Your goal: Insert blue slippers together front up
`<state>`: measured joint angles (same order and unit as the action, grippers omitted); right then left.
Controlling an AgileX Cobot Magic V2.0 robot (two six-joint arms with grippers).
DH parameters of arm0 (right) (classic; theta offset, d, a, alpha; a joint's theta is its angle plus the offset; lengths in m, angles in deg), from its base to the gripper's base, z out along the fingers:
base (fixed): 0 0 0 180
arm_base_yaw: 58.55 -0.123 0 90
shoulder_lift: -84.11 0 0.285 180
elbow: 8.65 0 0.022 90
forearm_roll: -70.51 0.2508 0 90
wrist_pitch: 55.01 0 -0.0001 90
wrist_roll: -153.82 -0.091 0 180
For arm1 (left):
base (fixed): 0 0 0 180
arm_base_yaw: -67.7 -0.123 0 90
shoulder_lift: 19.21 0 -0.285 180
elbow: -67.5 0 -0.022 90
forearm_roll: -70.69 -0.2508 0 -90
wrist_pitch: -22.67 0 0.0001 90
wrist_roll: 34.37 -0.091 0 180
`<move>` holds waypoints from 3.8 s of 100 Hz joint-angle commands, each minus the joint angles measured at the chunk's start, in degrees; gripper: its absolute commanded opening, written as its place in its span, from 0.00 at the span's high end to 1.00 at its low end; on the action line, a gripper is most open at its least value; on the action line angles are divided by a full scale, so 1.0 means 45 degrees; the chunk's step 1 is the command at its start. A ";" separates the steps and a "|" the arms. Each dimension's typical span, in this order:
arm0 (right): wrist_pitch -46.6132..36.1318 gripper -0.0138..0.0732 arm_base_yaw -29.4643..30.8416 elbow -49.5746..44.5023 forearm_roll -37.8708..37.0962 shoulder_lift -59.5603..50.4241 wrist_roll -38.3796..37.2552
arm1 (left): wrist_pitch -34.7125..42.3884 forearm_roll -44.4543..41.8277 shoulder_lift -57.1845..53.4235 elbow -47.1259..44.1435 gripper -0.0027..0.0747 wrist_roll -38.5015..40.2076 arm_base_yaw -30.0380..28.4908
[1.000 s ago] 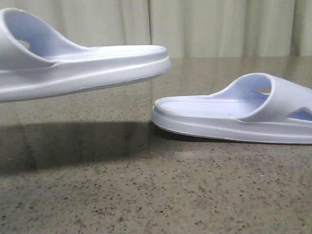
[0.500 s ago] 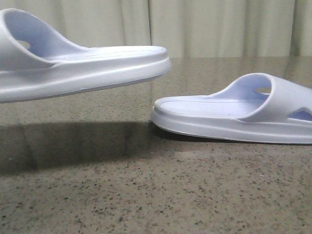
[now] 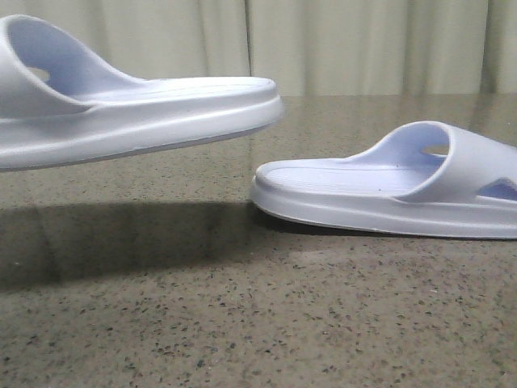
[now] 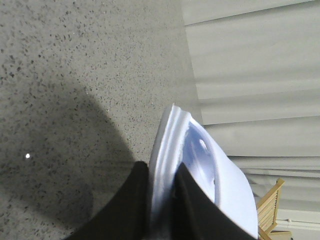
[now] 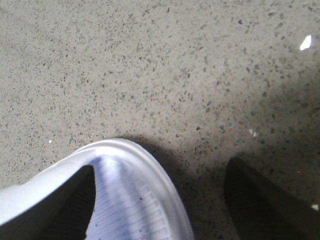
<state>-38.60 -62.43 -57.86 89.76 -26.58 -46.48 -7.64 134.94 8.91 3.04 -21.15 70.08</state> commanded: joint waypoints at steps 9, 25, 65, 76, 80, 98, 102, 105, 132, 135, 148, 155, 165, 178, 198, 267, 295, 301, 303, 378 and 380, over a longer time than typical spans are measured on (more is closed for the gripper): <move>0.2373 0.29 0.0007 -0.0133 0.0793 0.0136 0.0160 | 0.0360 0.0511 0.0062 0.0351 0.94 0.0003 0.0103; 0.2544 0.29 0.0007 -0.0133 0.1339 0.0136 0.0621 | 0.0360 0.0511 0.0062 0.0351 0.94 0.0003 0.0103; 0.2555 0.48 0.0007 -0.0133 0.1339 0.0136 0.0646 | 0.0360 0.0511 0.0062 0.0351 0.94 0.0003 0.0103; 0.2586 0.61 0.0007 -0.0133 0.1339 0.0136 0.0646 | 0.0360 0.0511 0.0062 0.0351 0.94 0.0003 0.0103; 0.2586 0.64 0.0007 -0.0133 0.1339 0.0136 0.0646 | 0.0360 0.0511 0.0062 0.0351 0.94 0.0003 0.0103; 0.2493 0.74 0.0007 -0.0133 0.1339 0.0136 0.0733 | 0.0360 0.0511 0.0062 0.0351 0.94 0.0003 0.0103; 0.2439 0.77 0.0007 -0.0133 0.1339 0.0136 0.0767 | 0.0360 0.0511 0.0062 0.0351 0.94 0.0003 0.0103; 0.2415 0.79 0.0007 -0.0133 0.1339 0.0136 0.0767 | 0.0360 0.0511 0.0062 0.0351 0.94 0.0003 0.0103; 0.1153 0.96 0.0007 -0.0133 0.1339 0.0113 0.0967 | 0.0360 0.0511 0.0062 0.0351 0.94 0.0003 0.0103; 0.0955 0.96 0.0007 -0.0133 0.1339 0.0113 0.0967 | 0.0360 0.0511 0.0062 0.0351 0.94 0.0003 0.0103; 0.0254 0.96 0.0007 -0.0109 0.1431 -0.0073 0.0967 | 0.0360 0.0511 0.0062 0.0351 0.94 0.0003 0.0103; -0.0226 0.96 0.0007 -0.0109 0.1492 -0.0381 0.0967 | 0.0360 0.0511 0.0062 0.0351 0.94 0.0003 0.0103; -0.0970 0.96 0.0007 -0.0081 0.1669 -0.1010 0.0967 | 0.0360 0.0511 0.0062 0.0351 0.94 0.0003 0.0103; -0.2048 0.96 0.0007 -0.0081 0.1689 -0.2034 0.0967 | 0.0360 0.0511 0.0062 0.0351 0.94 0.0003 0.0103; -0.2543 0.96 0.0007 0.0302 0.1751 -0.3432 0.0967 | 0.0336 0.0511 0.0062 0.0351 0.94 0.0003 0.0103; 0.2869 0.96 0.0007 0.2839 0.4951 -0.5375 0.2913 | 0.0335 0.0111 0.0062 0.0351 0.94 0.0003 0.0103; 0.3726 0.96 0.0007 0.2839 0.7654 -0.5327 0.5506 | 0.0306 0.0597 0.0062 0.0351 0.94 0.0003 0.0119; 0.3964 0.96 0.0007 0.2839 0.7654 -0.5327 0.5506 | 0.0257 0.0597 0.0062 0.0351 0.94 0.0003 0.0119; 0.4025 0.96 0.0007 0.2811 0.7654 -0.5327 0.5506 | 0.0229 0.0624 0.0062 0.0351 0.94 0.0003 0.0119; 0.4833 0.96 0.0007 0.2110 1.0872 -0.3024 0.9235 | -0.0081 0.2271 0.0062 0.0351 0.94 -0.1434 0.0359; 0.4953 0.96 0.0007 0.2110 1.1040 -0.2912 0.9410 | -0.0140 0.2309 0.0062 0.0351 0.94 -0.1465 0.0359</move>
<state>-16.92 -62.54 -49.86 133.72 -41.46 -8.45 -8.35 141.31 8.91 3.04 -27.17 71.20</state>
